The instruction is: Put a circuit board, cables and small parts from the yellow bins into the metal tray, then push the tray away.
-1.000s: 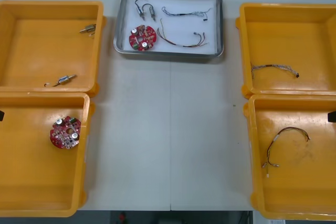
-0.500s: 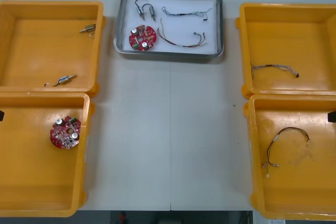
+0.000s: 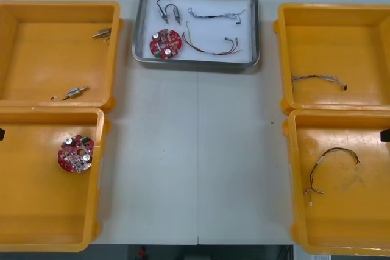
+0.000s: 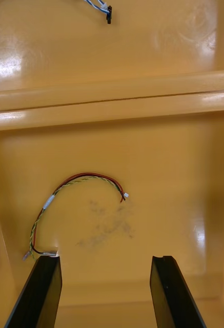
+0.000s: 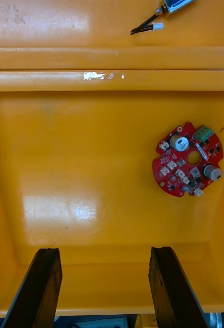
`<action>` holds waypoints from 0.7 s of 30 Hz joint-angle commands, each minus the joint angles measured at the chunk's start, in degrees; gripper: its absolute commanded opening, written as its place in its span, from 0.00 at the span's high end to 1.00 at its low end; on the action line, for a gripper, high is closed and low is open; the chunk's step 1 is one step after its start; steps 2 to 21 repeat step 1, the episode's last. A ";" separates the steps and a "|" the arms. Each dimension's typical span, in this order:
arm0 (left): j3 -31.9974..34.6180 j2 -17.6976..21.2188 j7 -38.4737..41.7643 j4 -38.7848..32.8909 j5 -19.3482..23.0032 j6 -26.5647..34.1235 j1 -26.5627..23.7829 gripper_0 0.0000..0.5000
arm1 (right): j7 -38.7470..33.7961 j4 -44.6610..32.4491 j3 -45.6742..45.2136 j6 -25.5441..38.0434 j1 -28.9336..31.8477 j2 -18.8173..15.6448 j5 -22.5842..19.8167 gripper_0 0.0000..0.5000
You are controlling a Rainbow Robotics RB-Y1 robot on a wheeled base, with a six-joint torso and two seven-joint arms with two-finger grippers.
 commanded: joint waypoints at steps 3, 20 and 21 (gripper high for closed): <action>1.40 1.65 -5.16 -1.09 0.41 0.13 -1.14 0.00 | 1.15 -0.25 -0.49 0.17 0.88 -2.23 -0.47 0.00; 1.40 1.65 -5.16 -1.09 0.41 0.13 -1.14 0.00 | 1.15 -0.25 -0.49 0.17 0.88 -2.23 -0.47 0.00; 1.40 1.65 -5.16 -1.09 0.41 0.13 -1.14 0.00 | 1.15 -0.25 -0.49 0.17 0.88 -2.23 -0.47 0.00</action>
